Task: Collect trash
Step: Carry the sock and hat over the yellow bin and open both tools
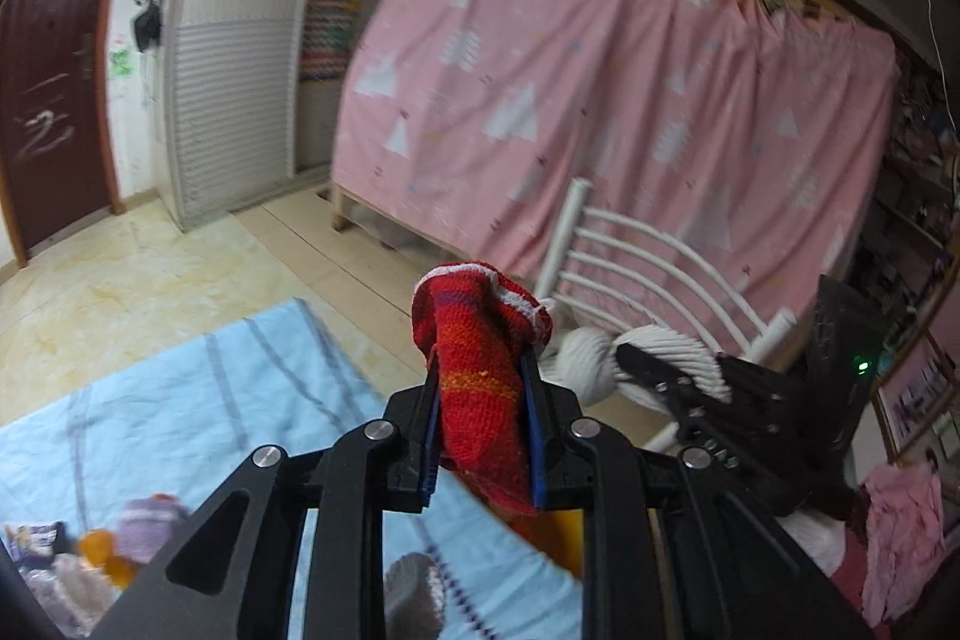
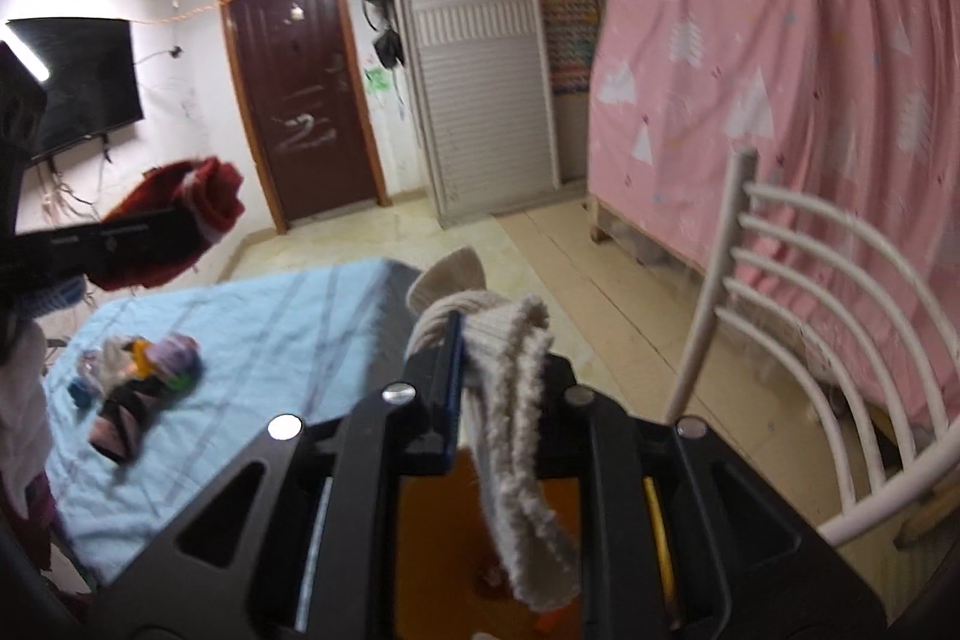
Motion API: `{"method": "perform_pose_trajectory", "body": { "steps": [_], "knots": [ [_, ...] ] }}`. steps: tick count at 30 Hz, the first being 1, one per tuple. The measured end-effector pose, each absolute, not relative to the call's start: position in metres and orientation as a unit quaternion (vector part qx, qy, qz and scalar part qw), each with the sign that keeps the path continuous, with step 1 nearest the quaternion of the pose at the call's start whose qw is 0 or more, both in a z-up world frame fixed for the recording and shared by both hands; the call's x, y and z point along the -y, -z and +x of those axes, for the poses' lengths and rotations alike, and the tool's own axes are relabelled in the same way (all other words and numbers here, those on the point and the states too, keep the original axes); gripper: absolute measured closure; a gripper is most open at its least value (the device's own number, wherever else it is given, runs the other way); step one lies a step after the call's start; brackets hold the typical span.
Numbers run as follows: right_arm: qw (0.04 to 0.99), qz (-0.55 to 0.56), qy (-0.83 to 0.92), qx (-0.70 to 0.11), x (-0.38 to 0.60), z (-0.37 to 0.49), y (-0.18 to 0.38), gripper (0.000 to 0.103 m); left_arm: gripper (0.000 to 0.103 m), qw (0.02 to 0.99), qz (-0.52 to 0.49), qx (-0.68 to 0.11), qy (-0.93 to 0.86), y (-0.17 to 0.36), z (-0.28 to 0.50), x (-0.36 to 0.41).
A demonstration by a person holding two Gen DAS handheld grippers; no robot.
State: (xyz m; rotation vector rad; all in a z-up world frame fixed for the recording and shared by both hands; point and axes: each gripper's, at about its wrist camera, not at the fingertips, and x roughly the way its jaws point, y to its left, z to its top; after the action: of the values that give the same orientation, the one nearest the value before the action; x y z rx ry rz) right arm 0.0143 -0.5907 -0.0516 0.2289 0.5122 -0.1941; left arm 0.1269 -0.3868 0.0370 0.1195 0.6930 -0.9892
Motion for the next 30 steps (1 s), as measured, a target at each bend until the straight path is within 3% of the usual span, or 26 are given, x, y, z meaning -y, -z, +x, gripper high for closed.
{"method": "perform_pose_trajectory", "body": {
  "steps": [10, 13, 18, 20, 30],
  "knots": [
    [0.934, 0.154, 0.093, -0.309, 0.614, 0.026, 0.094, 0.085, 0.090, 0.784, 0.097, -0.378, 0.483, 0.009, 0.124, 0.458],
    [0.934, 0.161, 0.101, -0.301, 0.622, 0.022, 0.092, 0.066, 0.086, 0.775, 0.100, -0.389, 0.488, 0.018, 0.123, 0.466],
    [0.937, 0.176, 0.125, -0.275, 0.632, 0.011, 0.081, 0.061, 0.062, 0.768, 0.103, -0.398, 0.492, 0.025, 0.121, 0.472],
    [0.938, 0.182, 0.131, -0.265, 0.634, 0.005, 0.076, 0.051, 0.055, 0.768, 0.101, -0.399, 0.490, 0.026, 0.120, 0.470],
    [0.949, 0.176, 0.118, -0.233, 0.610, 0.001, 0.054, 0.025, 0.048, 0.774, 0.063, -0.393, 0.492, 0.001, 0.122, 0.434]
  ]
}}
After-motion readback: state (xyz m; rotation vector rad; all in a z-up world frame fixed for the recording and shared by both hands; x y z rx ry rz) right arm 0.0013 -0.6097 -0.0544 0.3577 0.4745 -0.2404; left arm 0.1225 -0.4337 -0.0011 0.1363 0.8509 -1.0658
